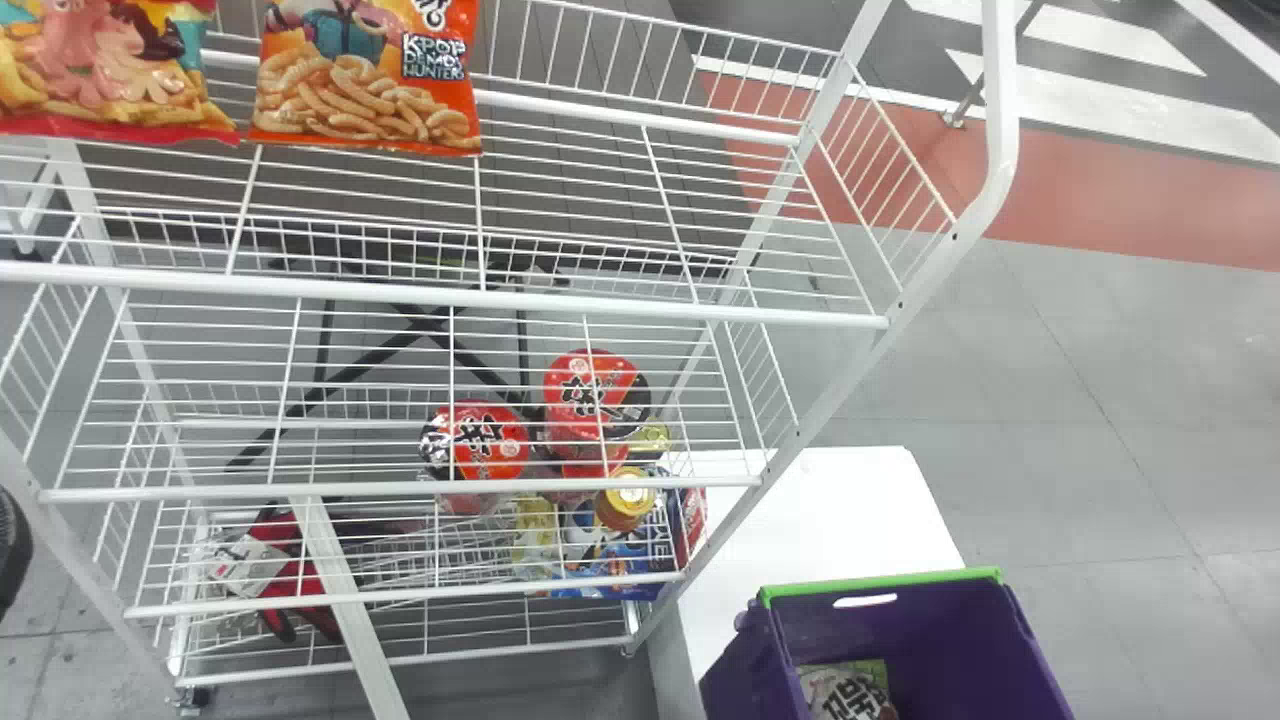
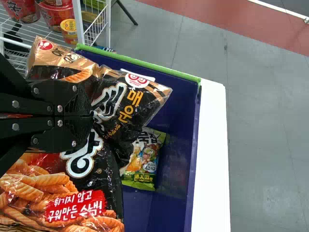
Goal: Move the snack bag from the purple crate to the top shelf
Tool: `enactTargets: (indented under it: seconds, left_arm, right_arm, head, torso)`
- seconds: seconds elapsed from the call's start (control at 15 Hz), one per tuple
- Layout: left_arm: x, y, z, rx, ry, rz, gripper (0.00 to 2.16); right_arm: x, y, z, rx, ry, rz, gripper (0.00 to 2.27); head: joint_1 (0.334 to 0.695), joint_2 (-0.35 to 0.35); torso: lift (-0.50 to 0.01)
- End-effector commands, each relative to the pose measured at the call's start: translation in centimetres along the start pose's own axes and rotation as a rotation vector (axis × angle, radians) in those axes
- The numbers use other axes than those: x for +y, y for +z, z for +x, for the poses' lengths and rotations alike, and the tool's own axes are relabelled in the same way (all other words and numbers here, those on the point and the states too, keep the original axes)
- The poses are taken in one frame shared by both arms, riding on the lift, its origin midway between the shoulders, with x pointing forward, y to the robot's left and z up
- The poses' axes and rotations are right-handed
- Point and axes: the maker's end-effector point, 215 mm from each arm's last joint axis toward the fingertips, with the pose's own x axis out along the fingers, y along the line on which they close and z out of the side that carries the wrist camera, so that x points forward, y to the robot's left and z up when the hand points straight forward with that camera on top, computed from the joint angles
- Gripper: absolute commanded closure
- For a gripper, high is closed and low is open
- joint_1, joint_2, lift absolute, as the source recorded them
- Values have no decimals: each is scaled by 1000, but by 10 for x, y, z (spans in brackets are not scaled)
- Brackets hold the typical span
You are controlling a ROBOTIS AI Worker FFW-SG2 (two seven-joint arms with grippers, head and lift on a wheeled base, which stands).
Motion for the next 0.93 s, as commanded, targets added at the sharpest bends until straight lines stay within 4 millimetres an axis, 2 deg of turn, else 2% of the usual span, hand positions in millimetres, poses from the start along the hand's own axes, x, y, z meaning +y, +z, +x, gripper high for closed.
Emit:
enactTargets:
  seconds: [0.0, 0.87]
  left_arm:
    - [0, 1, 0, -1, -1, 1, 134]
    - [4, 0, 0, 1, 3, 6, 134]
  right_arm:
    - [0, -5, 1, 7, 1, 4, 2253]
    - [1, -8, 4, 15, 1, 1, 2253]
  head:
    - [695, -350]
    - [695, -350]
  torso:
    - [-168]
    - [-116]
